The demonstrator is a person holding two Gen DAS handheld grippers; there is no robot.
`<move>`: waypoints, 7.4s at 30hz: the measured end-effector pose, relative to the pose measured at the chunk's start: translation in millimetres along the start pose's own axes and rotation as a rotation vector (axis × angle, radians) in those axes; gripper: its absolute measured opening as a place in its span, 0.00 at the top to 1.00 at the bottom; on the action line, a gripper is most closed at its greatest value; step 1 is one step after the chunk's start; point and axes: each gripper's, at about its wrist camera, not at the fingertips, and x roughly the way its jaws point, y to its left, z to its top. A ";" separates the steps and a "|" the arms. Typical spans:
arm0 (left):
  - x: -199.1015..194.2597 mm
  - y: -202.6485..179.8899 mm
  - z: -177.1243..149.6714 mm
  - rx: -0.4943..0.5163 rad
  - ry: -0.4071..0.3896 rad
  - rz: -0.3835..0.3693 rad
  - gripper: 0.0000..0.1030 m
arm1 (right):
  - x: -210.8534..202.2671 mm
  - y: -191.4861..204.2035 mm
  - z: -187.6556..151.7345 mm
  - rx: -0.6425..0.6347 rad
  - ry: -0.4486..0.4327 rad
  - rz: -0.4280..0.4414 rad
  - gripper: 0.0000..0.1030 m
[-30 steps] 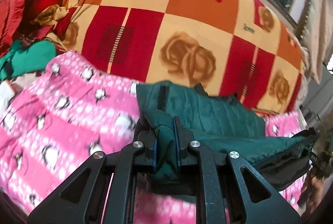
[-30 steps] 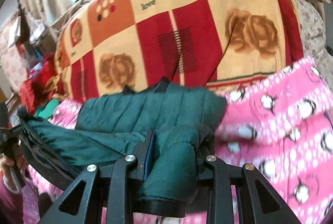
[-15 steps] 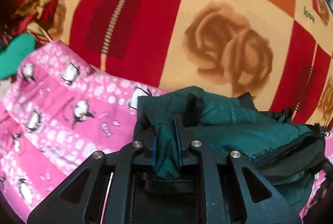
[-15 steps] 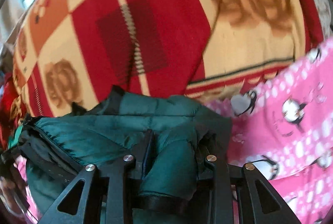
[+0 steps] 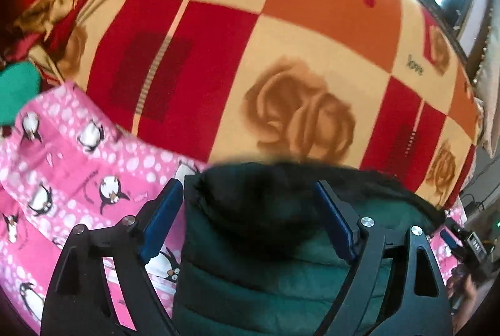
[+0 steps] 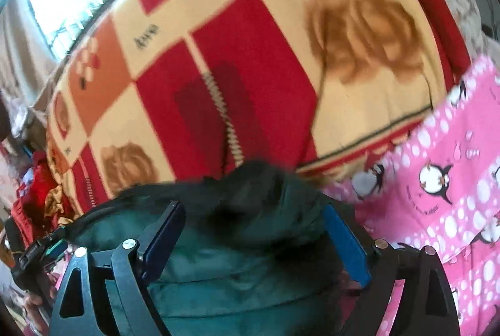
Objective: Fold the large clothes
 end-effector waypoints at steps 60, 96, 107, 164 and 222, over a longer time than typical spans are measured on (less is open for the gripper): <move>87.1 -39.7 -61.9 0.206 0.019 0.315 0.11 | 86.5 15.8 -66.9 -0.182 0.166 -0.210 0.01; -0.2 -46.4 -77.9 0.243 0.005 0.223 0.11 | 30.7 35.5 -71.3 -0.174 0.182 -0.186 0.00; 19.1 -22.3 -75.6 0.141 0.089 0.171 0.11 | 32.0 10.3 -62.4 -0.147 0.189 -0.228 0.00; 29.0 -15.3 -58.7 0.087 0.197 -0.121 0.61 | 21.6 -26.6 -48.9 -0.202 0.241 0.066 0.68; -110.7 32.2 -115.5 0.080 0.168 0.066 0.22 | -94.1 -5.8 -122.2 -0.179 0.231 -0.089 0.29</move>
